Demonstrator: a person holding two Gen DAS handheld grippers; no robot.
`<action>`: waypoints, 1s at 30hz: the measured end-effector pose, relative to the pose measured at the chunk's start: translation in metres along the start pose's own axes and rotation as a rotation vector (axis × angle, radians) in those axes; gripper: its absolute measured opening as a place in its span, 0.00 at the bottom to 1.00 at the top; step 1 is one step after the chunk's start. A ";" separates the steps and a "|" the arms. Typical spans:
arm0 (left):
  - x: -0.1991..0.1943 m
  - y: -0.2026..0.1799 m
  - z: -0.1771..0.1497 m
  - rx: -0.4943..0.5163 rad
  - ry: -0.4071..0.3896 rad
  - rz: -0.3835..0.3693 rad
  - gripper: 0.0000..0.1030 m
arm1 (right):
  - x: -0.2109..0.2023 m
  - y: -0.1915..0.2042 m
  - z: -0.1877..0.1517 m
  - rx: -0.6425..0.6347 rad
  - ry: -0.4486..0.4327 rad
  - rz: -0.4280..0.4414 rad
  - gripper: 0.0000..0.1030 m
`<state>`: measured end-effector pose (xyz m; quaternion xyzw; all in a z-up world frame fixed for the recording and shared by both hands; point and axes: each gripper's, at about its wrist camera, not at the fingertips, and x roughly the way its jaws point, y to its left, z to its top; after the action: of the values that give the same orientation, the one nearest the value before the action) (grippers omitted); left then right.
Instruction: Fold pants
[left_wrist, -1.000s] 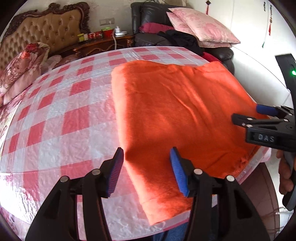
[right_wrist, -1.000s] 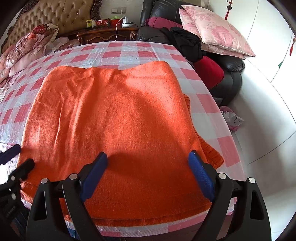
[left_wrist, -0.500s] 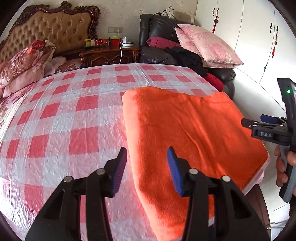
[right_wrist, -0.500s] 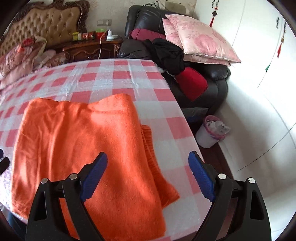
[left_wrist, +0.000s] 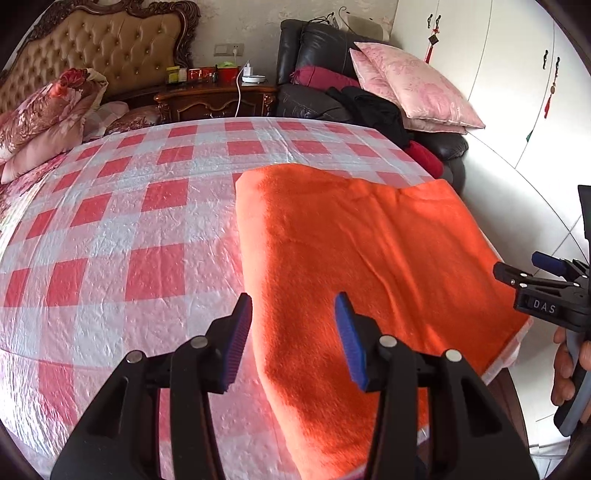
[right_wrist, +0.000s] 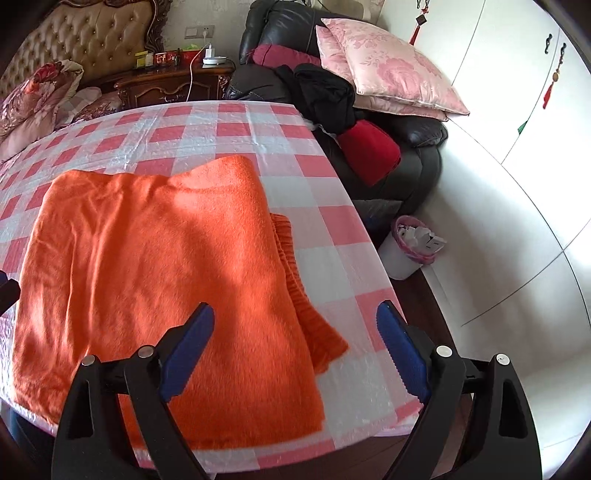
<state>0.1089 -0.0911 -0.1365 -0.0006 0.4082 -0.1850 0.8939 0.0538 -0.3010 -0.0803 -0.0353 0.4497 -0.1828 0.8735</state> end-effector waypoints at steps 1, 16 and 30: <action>-0.003 -0.003 -0.003 0.004 -0.001 -0.004 0.45 | -0.004 0.000 -0.002 0.001 -0.003 0.003 0.83; -0.114 -0.058 -0.021 0.029 -0.072 -0.043 0.98 | -0.101 -0.020 -0.040 0.047 -0.103 0.020 0.83; -0.128 -0.070 -0.021 0.002 -0.022 -0.061 0.98 | -0.135 -0.039 -0.056 0.081 -0.139 0.018 0.83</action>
<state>-0.0062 -0.1104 -0.0470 -0.0143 0.3979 -0.2127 0.8923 -0.0737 -0.2845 -0.0002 -0.0082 0.3807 -0.1901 0.9049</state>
